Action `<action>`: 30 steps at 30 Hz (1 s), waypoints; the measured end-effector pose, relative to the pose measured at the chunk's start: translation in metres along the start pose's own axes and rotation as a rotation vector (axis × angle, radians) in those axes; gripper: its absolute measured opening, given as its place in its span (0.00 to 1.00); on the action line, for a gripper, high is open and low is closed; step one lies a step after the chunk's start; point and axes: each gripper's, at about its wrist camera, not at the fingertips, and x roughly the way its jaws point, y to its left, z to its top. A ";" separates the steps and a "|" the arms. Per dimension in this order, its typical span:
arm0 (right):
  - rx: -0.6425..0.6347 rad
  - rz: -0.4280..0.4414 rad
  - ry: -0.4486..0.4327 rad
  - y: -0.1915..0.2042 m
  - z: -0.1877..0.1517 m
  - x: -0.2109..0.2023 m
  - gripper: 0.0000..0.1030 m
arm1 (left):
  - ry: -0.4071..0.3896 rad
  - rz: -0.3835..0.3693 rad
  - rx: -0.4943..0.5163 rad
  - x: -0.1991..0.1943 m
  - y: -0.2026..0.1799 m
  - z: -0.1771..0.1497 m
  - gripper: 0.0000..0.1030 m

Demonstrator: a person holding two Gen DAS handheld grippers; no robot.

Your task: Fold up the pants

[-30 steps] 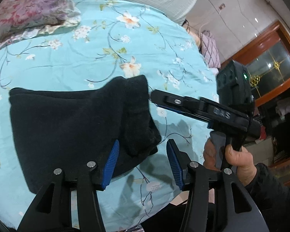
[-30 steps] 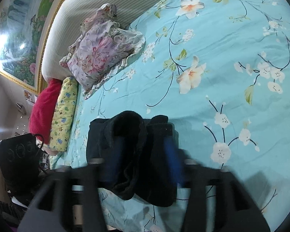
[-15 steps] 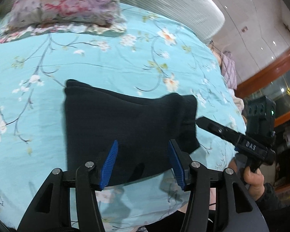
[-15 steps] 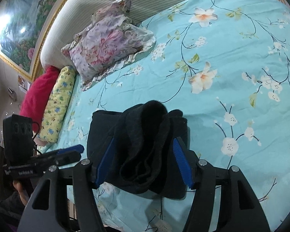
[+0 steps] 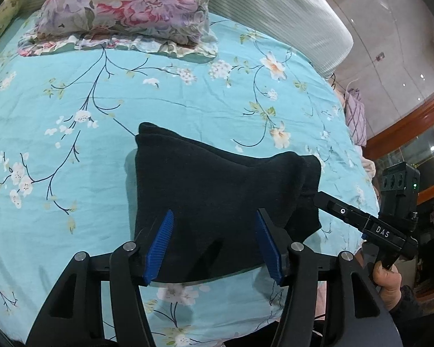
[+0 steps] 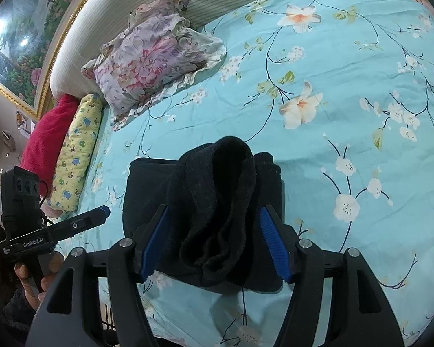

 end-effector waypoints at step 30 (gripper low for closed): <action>0.074 -0.127 0.049 -0.037 -0.021 0.020 0.73 | 0.092 0.063 -0.042 0.051 0.035 0.007 0.65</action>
